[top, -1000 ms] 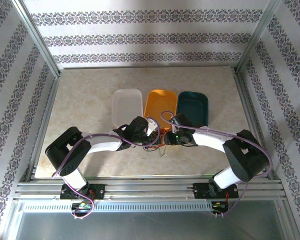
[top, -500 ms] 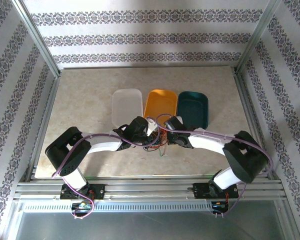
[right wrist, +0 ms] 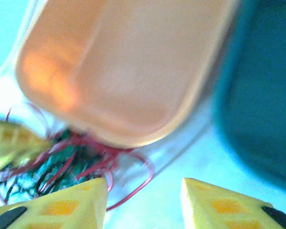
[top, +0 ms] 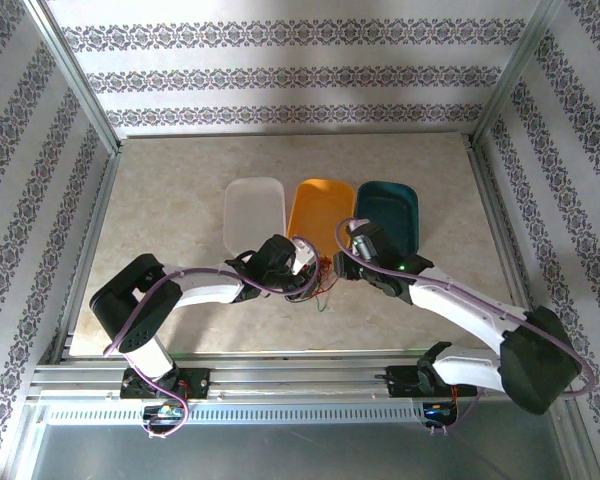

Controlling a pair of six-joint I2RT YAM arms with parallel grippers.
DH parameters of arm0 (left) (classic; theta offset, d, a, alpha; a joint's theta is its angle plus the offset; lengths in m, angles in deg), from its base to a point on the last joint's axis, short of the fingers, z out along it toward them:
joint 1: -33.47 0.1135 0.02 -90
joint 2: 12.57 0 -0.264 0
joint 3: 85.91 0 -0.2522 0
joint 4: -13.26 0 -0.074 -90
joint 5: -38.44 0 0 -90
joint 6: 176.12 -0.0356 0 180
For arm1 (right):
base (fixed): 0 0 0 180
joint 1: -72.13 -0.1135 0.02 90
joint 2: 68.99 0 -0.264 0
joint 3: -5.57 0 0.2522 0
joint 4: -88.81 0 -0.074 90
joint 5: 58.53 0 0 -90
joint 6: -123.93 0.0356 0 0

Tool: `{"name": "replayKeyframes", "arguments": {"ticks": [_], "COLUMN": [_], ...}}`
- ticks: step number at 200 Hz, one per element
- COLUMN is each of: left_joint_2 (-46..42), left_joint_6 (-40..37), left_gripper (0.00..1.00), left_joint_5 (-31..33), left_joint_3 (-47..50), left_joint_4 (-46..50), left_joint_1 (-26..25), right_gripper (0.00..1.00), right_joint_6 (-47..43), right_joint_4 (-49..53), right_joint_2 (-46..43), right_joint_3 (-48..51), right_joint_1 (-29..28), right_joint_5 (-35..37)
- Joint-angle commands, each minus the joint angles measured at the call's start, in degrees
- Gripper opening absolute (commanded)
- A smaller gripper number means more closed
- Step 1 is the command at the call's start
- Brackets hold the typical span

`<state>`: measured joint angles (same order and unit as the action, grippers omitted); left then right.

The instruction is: Untangle the cables

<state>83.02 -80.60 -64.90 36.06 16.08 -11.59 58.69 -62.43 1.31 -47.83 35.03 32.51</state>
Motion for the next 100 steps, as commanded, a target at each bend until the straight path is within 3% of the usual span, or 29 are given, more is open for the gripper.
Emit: {"name": "replayKeyframes", "arguments": {"ticks": [1,80,100], "left_joint_2": [-2.6,-19.1,-22.7], "left_joint_6": [0.3,3.7,7.0], "left_gripper": [0.67,0.85,0.87], "left_joint_5": [1.5,6.4,14.2], "left_joint_3": [3.1,8.5,9.3], "left_joint_4": [4.4,2.6,3.5], "left_joint_1": [-0.6,-0.5,-0.3], "right_gripper": [0.46,0.48,0.48], "right_joint_6": [-3.1,-3.5,-4.7], "right_joint_4": [0.8,-0.6,-0.3], "right_joint_2": [4.1,12.2,12.2], "right_joint_3": [-1.7,-4.5,-5.5], "right_joint_1": [-2.0,-4.5,-4.9], "right_joint_5": [-13.0,-15.8,-16.7]}}
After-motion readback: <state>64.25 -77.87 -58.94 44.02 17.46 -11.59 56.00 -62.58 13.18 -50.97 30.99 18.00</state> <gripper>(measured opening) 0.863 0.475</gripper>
